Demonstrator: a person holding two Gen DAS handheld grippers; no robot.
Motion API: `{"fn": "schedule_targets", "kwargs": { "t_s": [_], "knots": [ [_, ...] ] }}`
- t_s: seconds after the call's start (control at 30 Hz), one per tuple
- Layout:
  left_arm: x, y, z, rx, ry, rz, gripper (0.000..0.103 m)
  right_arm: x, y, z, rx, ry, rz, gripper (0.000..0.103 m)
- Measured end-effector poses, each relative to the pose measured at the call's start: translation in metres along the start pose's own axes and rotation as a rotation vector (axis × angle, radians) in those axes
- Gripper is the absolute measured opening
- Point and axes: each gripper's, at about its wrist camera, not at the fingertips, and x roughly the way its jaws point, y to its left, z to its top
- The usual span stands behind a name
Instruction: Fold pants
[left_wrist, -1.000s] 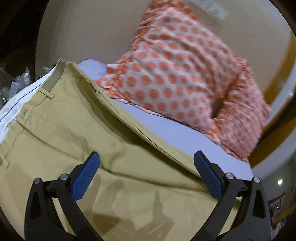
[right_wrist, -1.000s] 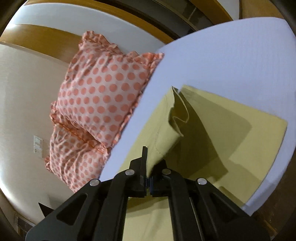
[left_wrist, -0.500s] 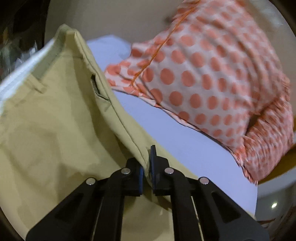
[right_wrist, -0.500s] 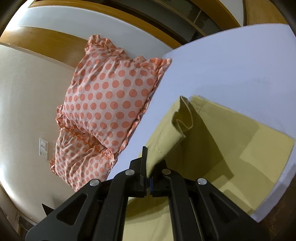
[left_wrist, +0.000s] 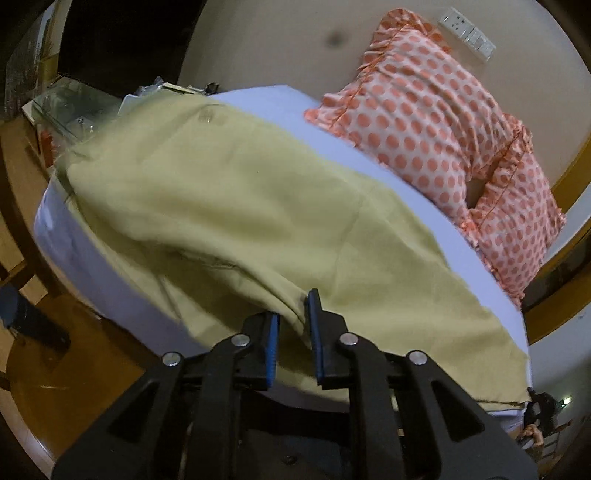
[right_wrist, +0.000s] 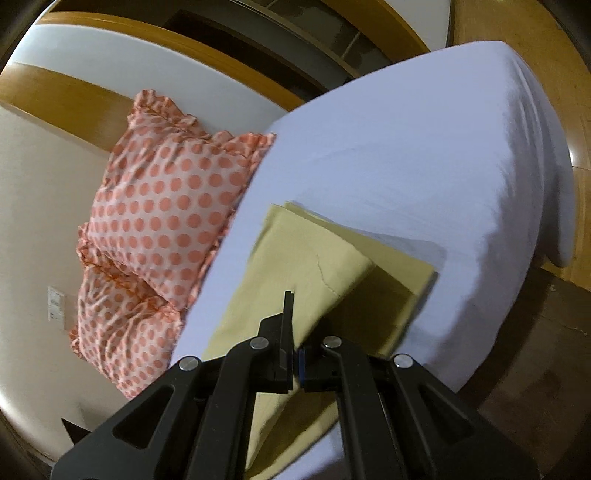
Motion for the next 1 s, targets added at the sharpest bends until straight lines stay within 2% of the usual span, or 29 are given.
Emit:
{"fn": "schedule_targets", "kwargs": {
  "t_s": [0.17, 0.3, 0.33, 0.37, 0.4, 0.43, 0.47, 0.57, 0.63, 0.73, 0.77, 0.93, 1.0],
  "knots": [
    [0.002, 0.005, -0.011, -0.003, -0.003, -0.006, 0.015, 0.002, -0.007, 0.0, 0.002, 0.003, -0.022, 0.002],
    [-0.001, 0.007, -0.019, 0.023, -0.012, -0.006, 0.017, -0.004, -0.003, -0.003, -0.064, -0.005, -0.106, 0.003],
    [-0.002, 0.008, -0.019, 0.024, -0.013, -0.01, 0.018, -0.009, 0.002, -0.003, -0.097, -0.025, -0.141, 0.014],
    [-0.003, 0.008, -0.021, 0.026, -0.014, -0.018, 0.023, -0.017, 0.006, -0.003, -0.132, -0.062, -0.185, 0.041],
    [-0.005, 0.009, -0.023, 0.032, -0.02, -0.028, 0.032, -0.024, 0.008, -0.002, -0.155, -0.096, -0.197, 0.052],
    [-0.007, 0.009, -0.026, 0.04, -0.031, -0.035, 0.037, -0.031, 0.01, -0.002, -0.171, -0.125, -0.176, 0.069],
    [-0.01, 0.009, -0.029, 0.047, -0.04, -0.039, 0.044, -0.037, 0.012, -0.001, -0.195, -0.167, -0.212, 0.072],
    [-0.015, 0.01, -0.036, 0.059, -0.047, -0.069, 0.051, -0.036, 0.012, 0.0, -0.233, -0.18, -0.253, 0.071],
    [-0.018, 0.011, -0.042, 0.065, -0.047, -0.097, 0.052, -0.028, 0.006, -0.001, -0.228, -0.154, -0.252, 0.068],
    [-0.02, 0.012, -0.049, 0.08, -0.043, -0.132, 0.053, -0.028, 0.012, -0.01, -0.271, -0.165, -0.264, 0.066],
    [-0.02, 0.012, -0.051, 0.083, -0.043, -0.141, 0.054, -0.029, 0.012, -0.015, -0.271, -0.153, -0.243, 0.058],
    [-0.021, 0.012, -0.055, 0.078, -0.063, -0.2, 0.059, -0.024, 0.015, -0.038, -0.274, -0.085, -0.127, 0.037],
    [-0.022, 0.012, -0.054, 0.078, -0.068, -0.224, 0.062, -0.016, 0.021, -0.041, -0.322, -0.1, -0.154, 0.015]
  ]
}}
